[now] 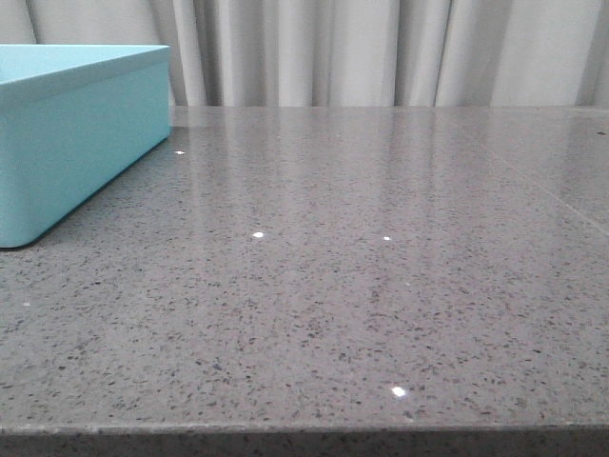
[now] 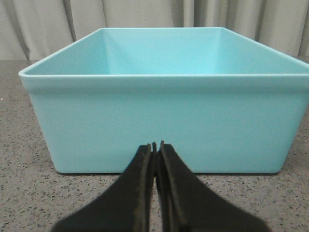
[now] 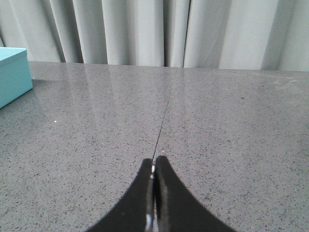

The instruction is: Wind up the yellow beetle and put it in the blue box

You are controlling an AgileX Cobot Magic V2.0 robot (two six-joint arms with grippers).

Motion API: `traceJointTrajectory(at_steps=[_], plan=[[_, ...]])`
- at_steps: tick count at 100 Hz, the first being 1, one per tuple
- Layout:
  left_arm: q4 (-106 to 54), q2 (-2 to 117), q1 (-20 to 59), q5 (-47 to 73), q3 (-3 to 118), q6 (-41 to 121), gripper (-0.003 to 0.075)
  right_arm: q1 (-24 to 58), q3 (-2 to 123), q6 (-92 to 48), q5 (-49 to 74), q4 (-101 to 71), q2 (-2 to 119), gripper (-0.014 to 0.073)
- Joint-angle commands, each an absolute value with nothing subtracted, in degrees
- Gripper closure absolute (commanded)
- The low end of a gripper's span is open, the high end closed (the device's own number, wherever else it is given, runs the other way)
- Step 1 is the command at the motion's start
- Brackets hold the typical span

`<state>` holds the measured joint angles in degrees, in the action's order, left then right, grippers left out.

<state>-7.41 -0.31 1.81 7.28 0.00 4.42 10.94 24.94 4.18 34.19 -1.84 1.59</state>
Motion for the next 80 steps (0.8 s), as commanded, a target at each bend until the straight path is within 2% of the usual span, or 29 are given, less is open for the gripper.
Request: traceJointTrajectory(at_steps=[1, 17, 41, 53, 66, 80], plan=[[-7.6, -2.1, 1.7, 3.1, -1.2, 3.8, 0.0739, 11.0, 26.3, 3.7, 29.4, -1.4, 2.5, 0.0662], [-7.6, -2.1, 1.7, 3.1, -1.2, 3.8, 0.0739, 11.0, 22.8, 3.7, 23.9, -1.3, 2.5, 0.0662], [-7.6, -2.1, 1.7, 3.1, -1.2, 3.8, 0.0739, 7.4, 9.7, 3.7, -7.5, -1.3, 2.5, 0.0662], [-7.6, -2.1, 1.7, 3.1, -1.2, 3.8, 0.0739, 4.7, 3.9, 3.8, -17.8, -1.3, 2.5, 0.0662], [-7.6, -2.1, 1.7, 3.1, -1.2, 3.8, 0.0739, 2.5, -0.8, 3.8, -20.8, -1.3, 2.1, 0.0662], [-7.6, -2.1, 1.7, 3.1, -1.2, 3.8, 0.0739, 0.7, -0.7, 3.8, -11.9, -1.3, -1.6, 0.0662]])
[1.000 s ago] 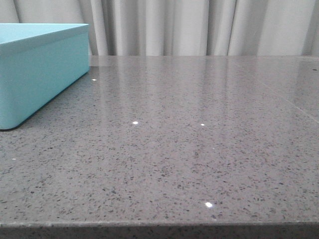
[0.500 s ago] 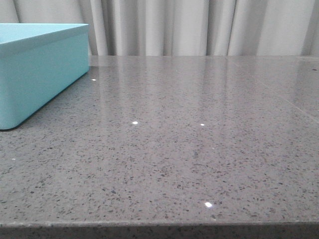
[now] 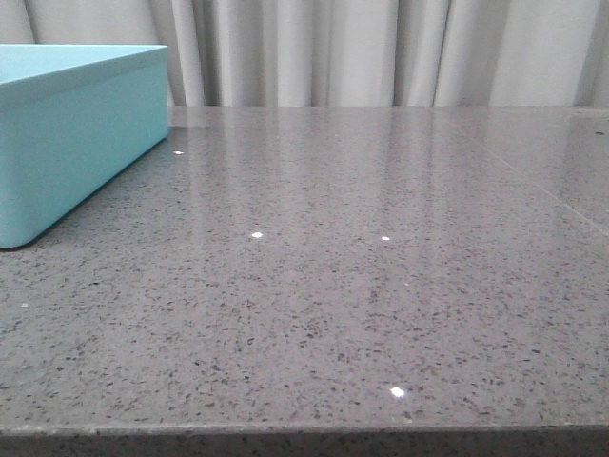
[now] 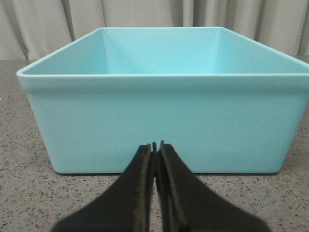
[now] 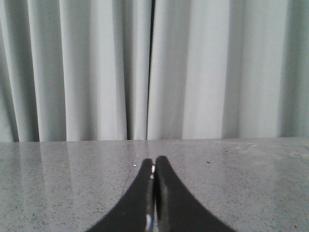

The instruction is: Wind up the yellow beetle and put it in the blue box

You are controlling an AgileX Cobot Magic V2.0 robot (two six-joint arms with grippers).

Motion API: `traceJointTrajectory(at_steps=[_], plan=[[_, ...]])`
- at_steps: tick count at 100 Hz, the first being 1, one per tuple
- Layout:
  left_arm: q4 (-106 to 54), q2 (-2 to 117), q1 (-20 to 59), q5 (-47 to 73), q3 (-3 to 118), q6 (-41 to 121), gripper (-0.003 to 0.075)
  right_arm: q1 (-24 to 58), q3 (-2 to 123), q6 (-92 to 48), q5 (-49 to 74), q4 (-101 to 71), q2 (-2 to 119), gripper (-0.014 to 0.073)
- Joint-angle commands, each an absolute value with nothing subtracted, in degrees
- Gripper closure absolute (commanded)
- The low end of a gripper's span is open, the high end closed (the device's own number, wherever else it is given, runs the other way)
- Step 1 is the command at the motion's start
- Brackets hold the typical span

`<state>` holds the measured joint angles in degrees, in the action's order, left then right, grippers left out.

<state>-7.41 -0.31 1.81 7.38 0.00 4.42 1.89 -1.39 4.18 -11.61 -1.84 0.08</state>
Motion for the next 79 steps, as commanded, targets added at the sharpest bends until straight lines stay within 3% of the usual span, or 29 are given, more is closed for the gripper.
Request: traceJointTrajectory(at_steps=[1, 29, 79], plan=[[-7.6, -2.1, 1.7, 3.1, -1.2, 3.8, 0.0739, 0.7, -0.7, 3.8, -10.9, -1.3, -1.9, 0.0662], [-7.6, -2.1, 1.7, 3.1, -1.2, 3.8, 0.0739, 0.1, -0.8, 3.8, -0.4, -1.3, -1.9, 0.0662], [-7.6, -2.1, 1.7, 3.1, -1.2, 3.8, 0.0739, 0.1, -0.8, 3.8, -0.4, -1.3, -1.9, 0.0662]])
